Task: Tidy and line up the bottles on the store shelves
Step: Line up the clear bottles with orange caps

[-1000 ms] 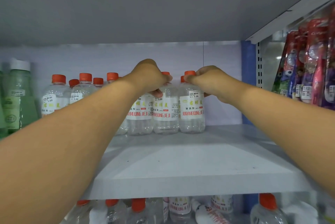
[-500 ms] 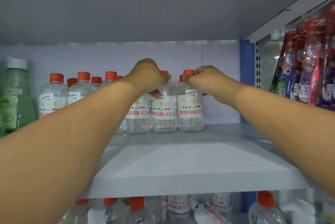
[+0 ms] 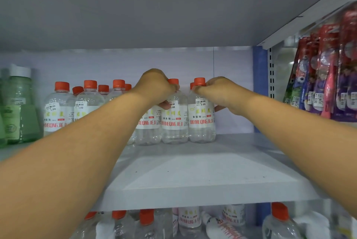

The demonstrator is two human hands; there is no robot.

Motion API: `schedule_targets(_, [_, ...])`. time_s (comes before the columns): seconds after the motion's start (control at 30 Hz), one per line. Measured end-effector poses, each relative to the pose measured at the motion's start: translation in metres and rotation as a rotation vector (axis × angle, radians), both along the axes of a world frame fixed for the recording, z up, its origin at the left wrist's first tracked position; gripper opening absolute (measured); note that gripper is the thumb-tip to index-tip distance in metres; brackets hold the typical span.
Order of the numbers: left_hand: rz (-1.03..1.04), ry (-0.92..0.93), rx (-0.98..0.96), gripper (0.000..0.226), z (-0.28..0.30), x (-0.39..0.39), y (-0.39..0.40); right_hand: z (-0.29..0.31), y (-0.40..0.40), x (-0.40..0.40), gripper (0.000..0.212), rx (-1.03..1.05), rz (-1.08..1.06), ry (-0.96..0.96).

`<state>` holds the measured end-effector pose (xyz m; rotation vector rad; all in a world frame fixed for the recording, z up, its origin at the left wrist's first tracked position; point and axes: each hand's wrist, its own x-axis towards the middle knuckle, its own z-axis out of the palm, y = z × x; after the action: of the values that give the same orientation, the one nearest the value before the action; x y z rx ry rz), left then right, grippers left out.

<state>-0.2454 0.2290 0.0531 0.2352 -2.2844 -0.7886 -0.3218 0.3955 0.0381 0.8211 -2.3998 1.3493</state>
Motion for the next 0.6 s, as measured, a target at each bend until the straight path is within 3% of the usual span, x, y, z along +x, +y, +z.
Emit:
schedule_targets(0.17, [-0.009, 0.047, 0.049, 0.030, -0.008, 0.007, 0.006, -0.001, 0.003, 0.004, 0.033, 0.022, 0.021, -0.015])
schedule_targets(0.27, [-0.080, 0.046, 0.150, 0.048, -0.009, 0.027, 0.014, -0.001, 0.010, 0.021, 0.054, 0.123, -0.053, -0.041])
schedule_targets(0.33, [-0.119, 0.113, 0.186, 0.051, -0.010, 0.058, 0.025, 0.000, 0.024, 0.047, 0.064, 0.123, -0.196, 0.071])
schedule_targets(0.4, [-0.209, 0.328, 0.156, 0.033, -0.032, 0.114, 0.041, -0.017, 0.050, 0.091, 0.043, -0.113, -0.175, 0.235])
schedule_targets(0.47, [-0.339, 0.471, 0.120, 0.014, -0.084, 0.164, 0.044, -0.064, 0.085, 0.155, 0.019, -0.339, 0.054, 0.366])
schedule_targets(0.53, [-0.356, 0.333, 0.238, 0.029, -0.151, 0.202, 0.043, -0.126, 0.113, 0.207, 0.012, -0.315, 0.231, 0.385])
schedule_targets(0.57, [-0.304, 0.256, 0.314, 0.037, -0.185, 0.206, 0.040, -0.157, 0.121, 0.221, 0.013, -0.239, 0.207, 0.344])
schedule_targets(0.6, [-0.262, 0.235, 0.323, 0.028, -0.214, 0.205, 0.041, -0.182, 0.125, 0.225, 0.011, -0.134, 0.153, 0.260])
